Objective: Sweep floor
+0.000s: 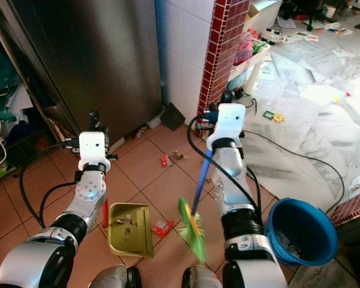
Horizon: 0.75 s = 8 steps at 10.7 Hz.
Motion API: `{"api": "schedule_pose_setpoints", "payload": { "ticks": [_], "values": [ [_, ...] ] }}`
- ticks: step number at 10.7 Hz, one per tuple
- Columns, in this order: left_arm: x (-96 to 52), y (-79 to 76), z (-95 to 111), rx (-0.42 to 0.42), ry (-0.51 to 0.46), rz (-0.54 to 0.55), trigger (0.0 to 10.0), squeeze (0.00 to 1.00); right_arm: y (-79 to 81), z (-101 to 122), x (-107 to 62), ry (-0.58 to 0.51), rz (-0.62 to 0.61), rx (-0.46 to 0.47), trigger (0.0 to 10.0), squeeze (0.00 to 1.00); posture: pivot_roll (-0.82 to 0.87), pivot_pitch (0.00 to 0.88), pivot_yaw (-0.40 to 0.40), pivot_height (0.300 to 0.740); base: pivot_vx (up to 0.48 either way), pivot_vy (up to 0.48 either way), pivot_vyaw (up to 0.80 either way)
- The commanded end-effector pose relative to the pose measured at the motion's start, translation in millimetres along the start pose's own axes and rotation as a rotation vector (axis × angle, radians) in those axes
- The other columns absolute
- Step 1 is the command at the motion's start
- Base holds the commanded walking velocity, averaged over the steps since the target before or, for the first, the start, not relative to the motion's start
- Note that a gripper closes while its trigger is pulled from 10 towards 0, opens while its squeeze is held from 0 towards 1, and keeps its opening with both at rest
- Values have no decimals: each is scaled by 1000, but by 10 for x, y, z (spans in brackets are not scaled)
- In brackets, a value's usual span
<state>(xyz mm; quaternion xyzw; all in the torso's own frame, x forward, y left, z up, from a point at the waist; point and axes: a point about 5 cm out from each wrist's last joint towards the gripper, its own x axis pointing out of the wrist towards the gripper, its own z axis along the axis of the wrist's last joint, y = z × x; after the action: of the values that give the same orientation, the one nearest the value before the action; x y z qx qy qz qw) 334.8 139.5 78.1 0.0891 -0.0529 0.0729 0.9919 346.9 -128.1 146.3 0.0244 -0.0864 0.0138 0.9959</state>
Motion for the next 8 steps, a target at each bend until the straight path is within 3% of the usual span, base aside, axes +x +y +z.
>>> {"api": "schedule_pose_setpoints", "payload": {
  "ticks": [1, 3, 8],
  "values": [
    [0, -19, -1, -18, 12, -1, 10000, 0, 36, 29, 24, -6, -22, 29, 10000, 0, -73, 93, 0, 740, 0, 0, 0],
    [0, -32, -19, -23, 32, -3, 10000, 0, 74, -93, -1, 75, -86, 159, 10000, 0, -72, 92, 4, 740, 0, 0, 0],
    [16, -58, -4, -29, 35, -24, 10000, 0, 151, 36, 138, 120, -153, 462, 10000, 0, -79, 79, 7, 740, 0, 0, 0]
  ]
}}
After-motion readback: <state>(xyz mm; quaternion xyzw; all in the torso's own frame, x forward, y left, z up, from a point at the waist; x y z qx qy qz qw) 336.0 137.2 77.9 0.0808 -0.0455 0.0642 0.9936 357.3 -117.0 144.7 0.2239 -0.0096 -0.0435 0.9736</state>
